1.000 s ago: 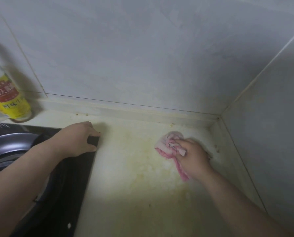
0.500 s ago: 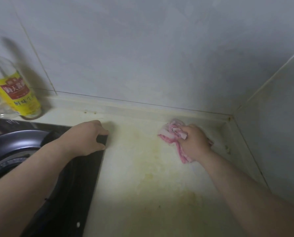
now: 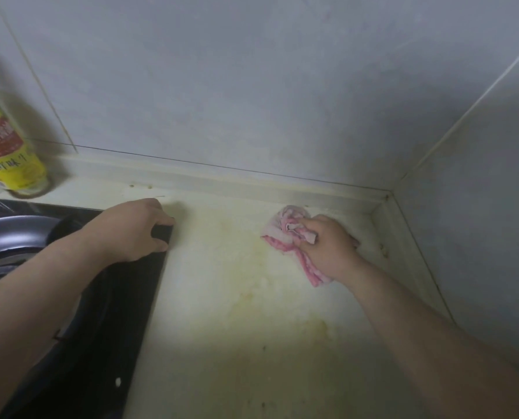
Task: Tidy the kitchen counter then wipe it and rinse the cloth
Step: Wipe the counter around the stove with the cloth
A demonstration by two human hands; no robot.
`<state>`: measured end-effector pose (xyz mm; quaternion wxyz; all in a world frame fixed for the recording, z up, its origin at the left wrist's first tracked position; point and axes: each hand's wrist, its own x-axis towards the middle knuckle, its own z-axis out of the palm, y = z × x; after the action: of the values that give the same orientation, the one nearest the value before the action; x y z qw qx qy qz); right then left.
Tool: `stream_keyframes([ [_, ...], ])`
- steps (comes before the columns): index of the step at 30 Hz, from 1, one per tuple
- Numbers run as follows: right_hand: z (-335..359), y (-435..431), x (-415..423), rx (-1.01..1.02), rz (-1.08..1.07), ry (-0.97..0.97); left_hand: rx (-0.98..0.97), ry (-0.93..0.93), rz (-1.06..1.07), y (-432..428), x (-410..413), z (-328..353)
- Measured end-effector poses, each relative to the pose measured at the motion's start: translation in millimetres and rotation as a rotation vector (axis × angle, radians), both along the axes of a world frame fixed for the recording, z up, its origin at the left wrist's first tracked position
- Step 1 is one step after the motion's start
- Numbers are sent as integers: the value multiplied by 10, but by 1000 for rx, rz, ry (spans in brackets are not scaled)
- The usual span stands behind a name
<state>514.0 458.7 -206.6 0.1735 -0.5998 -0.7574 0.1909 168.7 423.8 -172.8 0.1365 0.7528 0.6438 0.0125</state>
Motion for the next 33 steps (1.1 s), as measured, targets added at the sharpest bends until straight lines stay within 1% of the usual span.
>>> stream_keyframes([
  [8,47,-662,32,-47,46,77,-19,-9,20,9,0,-4],
  [13,27,-776,43,-29,50,61,-19,-20,32,7,-8,-9],
  [18,30,-566,-31,-3,33,70,-19,-7,35,2,-11,-31],
  [27,-103,252,-302,25,-19,-6,-15,-14,37,-5,-4,-38],
  [30,-101,314,-343,37,-38,-5,-9,-17,36,-11,2,-27],
  [33,-88,251,-337,28,-6,-18,-14,-21,38,-18,9,-6],
])
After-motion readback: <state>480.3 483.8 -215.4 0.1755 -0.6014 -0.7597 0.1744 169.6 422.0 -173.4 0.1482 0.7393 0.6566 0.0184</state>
